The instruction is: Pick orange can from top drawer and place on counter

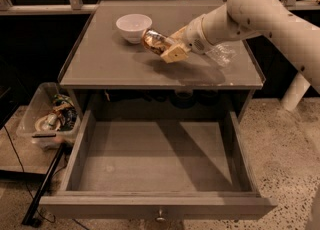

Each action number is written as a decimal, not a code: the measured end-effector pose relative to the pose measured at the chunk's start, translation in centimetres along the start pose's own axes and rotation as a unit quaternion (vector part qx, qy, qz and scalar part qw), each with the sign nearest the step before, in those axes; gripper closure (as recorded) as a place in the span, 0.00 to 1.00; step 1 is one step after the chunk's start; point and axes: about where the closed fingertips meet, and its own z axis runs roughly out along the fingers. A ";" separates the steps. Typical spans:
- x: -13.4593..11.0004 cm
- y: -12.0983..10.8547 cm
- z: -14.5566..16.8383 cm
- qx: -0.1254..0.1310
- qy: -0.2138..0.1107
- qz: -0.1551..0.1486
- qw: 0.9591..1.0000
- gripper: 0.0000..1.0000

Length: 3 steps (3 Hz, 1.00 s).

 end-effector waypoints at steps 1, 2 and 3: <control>0.8 -0.7 1.0 -0.014 0.006 0.008 1.000 1.00; 2.7 -0.4 1.4 -0.029 0.015 0.025 0.999 1.00; 4.0 -0.2 1.2 -0.035 0.018 0.038 0.999 1.00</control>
Offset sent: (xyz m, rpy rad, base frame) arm 0.0033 -0.0261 -0.0465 0.0024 0.1365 -0.0043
